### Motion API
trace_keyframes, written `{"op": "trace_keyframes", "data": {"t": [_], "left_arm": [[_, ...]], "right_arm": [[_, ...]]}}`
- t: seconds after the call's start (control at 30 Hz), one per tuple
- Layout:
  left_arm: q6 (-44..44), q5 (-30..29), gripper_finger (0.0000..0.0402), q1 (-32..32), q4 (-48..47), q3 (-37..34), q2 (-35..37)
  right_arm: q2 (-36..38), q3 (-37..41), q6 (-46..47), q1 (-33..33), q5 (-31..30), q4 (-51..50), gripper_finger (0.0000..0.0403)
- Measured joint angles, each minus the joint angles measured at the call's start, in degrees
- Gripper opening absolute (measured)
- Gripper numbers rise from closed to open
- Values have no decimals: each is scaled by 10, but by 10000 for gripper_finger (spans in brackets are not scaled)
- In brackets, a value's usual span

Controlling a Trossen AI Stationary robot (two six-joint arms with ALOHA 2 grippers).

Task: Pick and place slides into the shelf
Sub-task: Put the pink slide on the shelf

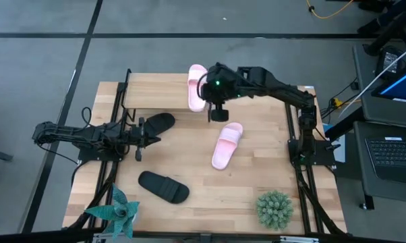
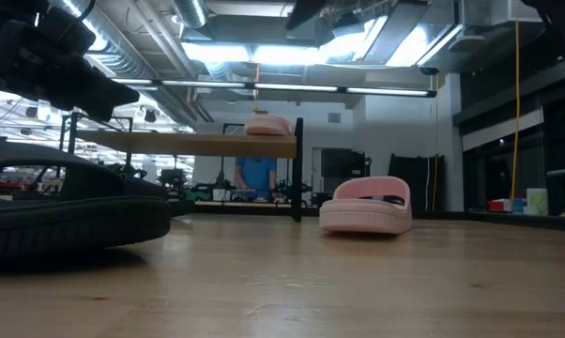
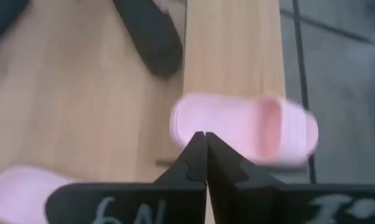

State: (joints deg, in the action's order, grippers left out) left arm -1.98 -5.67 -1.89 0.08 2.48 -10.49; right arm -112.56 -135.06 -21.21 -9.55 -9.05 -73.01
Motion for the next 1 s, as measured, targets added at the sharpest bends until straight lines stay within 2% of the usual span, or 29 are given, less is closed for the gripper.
{"op": "trace_keyframes", "data": {"t": [0.17, 0.37, 0.47, 0.73, 0.9, 1.0], "left_arm": [[17, 8, 0, 0, 4, 0, 0], [39, 7, 0, 0, 20, 0, 0], [40, 7, 0, 0, 30, 0, 0], [41, 7, 0, 0, 31, 0, 0], [41, 7, 0, 0, 32, 0, 0], [42, 6, 0, 0, 33, 0, 0]], "right_arm": [[0, 5, 58, 22, -24, -70, 0], [1, 49, 98, 38, -25, -49, 0], [0, 88, 107, 45, -25, 1, 0], [23, 241, 121, 52, -17, 129, 0], [97, 379, 132, 58, -10, 238, 0], [155, 468, 137, 58, 16, 308, 0]]}}
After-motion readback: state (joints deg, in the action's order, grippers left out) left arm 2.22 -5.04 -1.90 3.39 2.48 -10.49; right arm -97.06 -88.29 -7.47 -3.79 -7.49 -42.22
